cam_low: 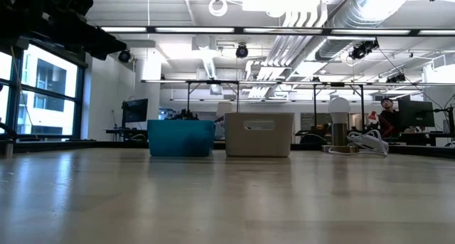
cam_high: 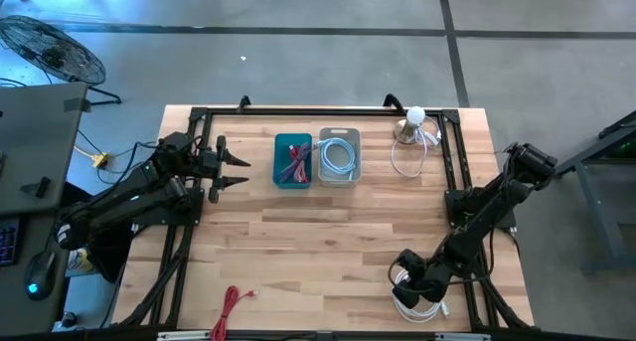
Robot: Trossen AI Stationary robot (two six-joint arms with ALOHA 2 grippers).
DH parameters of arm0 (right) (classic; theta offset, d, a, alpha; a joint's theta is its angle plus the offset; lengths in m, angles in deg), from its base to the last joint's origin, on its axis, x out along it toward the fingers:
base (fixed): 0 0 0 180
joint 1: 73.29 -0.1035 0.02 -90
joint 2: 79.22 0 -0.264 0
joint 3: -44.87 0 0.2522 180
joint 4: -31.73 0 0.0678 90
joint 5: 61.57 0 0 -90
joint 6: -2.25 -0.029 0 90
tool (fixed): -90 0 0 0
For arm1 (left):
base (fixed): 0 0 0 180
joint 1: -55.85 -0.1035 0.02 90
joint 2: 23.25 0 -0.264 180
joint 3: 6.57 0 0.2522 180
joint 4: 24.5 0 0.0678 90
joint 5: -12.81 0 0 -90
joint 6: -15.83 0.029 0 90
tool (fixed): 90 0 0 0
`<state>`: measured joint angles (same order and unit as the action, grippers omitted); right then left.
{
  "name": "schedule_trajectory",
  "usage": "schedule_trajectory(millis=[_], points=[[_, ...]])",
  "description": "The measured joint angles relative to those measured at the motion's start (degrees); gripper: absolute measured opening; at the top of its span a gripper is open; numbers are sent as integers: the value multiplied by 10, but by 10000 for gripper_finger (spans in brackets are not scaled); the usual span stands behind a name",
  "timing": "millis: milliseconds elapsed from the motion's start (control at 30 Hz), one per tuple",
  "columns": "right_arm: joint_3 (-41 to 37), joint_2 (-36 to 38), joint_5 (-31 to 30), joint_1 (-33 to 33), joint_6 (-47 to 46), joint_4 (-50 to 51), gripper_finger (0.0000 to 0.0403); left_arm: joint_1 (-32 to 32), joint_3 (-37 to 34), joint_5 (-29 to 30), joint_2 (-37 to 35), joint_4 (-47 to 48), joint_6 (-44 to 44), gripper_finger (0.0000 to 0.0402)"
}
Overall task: Pick & Place USB Port
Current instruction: Put the white HDMI into the white bin
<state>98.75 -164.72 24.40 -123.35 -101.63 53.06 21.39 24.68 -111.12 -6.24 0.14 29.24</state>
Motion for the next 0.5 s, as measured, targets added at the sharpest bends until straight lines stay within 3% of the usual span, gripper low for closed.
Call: schedule_trajectory(millis=[500], points=[[0, 0, -60, 2, 49, 3, 112, 0, 0, 1, 0, 25, 2, 185]])
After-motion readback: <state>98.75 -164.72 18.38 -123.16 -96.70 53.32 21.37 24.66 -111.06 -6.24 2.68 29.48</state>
